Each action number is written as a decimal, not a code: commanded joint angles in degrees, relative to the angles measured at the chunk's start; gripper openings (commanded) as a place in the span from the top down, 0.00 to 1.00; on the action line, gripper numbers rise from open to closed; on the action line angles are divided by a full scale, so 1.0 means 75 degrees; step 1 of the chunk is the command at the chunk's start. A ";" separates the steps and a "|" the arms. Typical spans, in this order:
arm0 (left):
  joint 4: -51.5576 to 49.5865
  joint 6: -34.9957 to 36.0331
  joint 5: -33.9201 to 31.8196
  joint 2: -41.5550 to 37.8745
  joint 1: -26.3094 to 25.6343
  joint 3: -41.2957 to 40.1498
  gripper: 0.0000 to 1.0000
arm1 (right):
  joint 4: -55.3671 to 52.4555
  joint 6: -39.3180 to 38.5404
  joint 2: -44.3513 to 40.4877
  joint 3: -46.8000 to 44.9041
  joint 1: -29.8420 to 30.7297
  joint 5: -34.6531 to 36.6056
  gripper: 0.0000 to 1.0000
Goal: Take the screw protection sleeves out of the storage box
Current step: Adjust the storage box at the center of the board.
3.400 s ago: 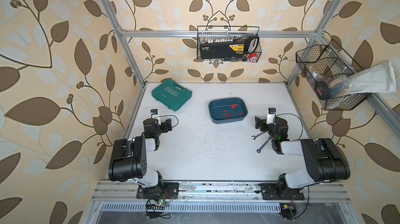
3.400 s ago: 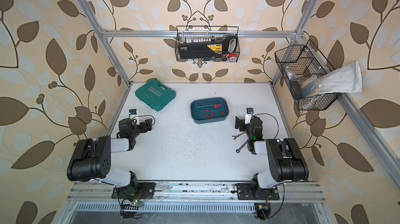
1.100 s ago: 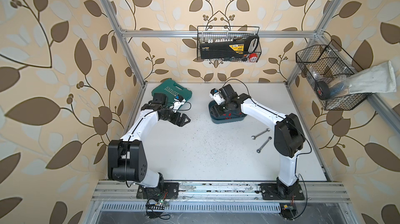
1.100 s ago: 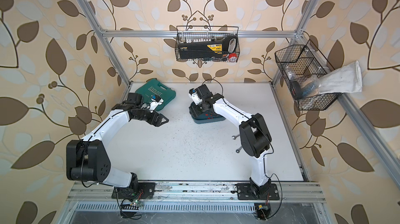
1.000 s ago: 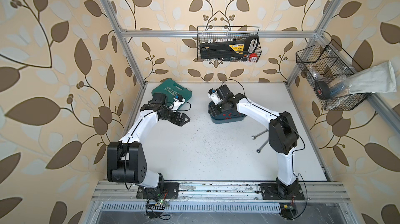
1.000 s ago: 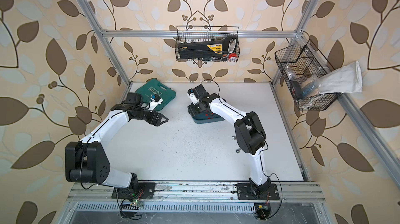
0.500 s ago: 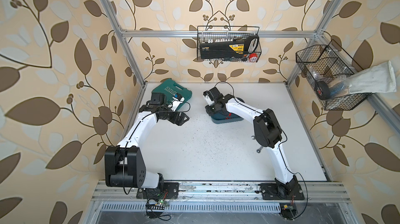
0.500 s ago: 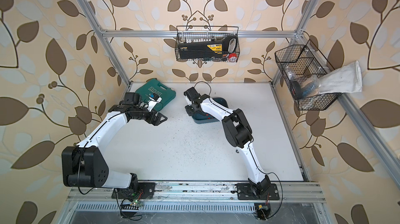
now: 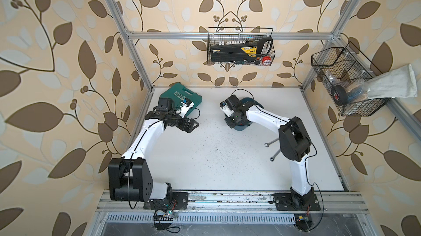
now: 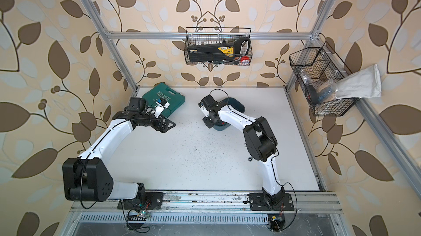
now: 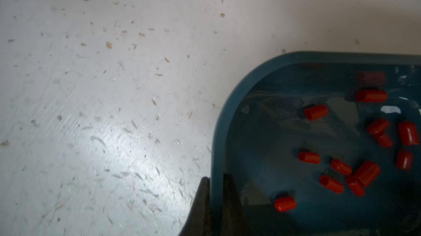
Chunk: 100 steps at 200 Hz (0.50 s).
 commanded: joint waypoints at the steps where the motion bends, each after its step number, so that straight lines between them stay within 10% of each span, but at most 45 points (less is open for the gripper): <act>1: -0.0039 0.0161 0.0155 -0.0384 0.0051 -0.0129 0.01 | -0.0688 -0.0958 -0.0817 -0.0409 -0.0111 -0.0518 1.00; 100: -0.0155 0.0798 0.1456 -0.0540 0.0045 -0.0543 0.01 | -0.3961 -0.5868 -0.2465 -0.1278 -0.0853 -0.3302 1.00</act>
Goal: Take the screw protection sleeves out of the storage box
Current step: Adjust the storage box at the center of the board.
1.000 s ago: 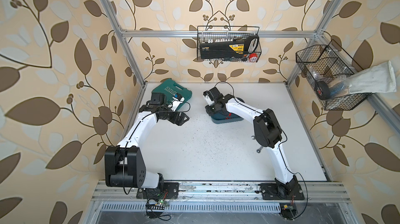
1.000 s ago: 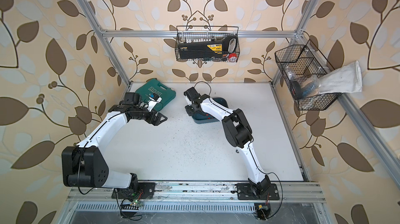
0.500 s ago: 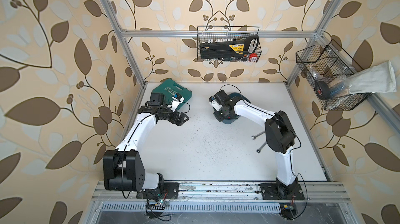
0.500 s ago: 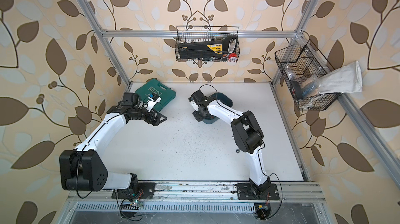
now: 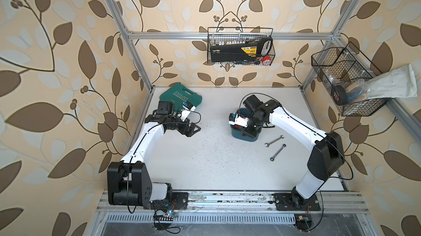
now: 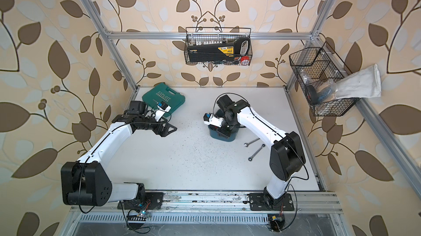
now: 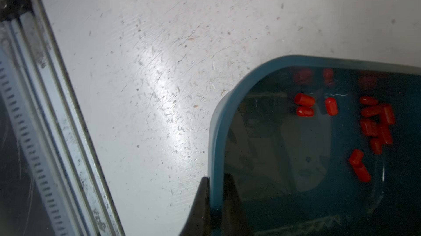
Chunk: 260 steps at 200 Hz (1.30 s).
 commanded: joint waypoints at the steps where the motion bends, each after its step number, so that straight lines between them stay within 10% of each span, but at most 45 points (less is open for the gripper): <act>1: -0.0103 0.0300 0.0600 -0.0281 0.0048 -0.0062 0.01 | -0.0983 -0.1635 0.0115 -0.0017 -0.0369 -0.0679 1.00; 68: -0.0140 0.0414 0.0749 -0.0316 0.0051 -0.0114 0.01 | -0.2113 -0.3080 0.0424 0.0611 -0.1070 -0.1461 1.00; 133: -0.0184 0.0479 0.0950 -0.0269 0.0051 -0.0162 0.01 | 0.0103 -0.3152 -0.0401 -0.1358 -0.1150 -0.0968 1.00; 260: -0.0152 0.0381 0.1050 -0.0152 0.0051 -0.0163 0.01 | 0.1512 -0.2919 -0.1420 -0.3238 -0.0951 -0.0610 0.68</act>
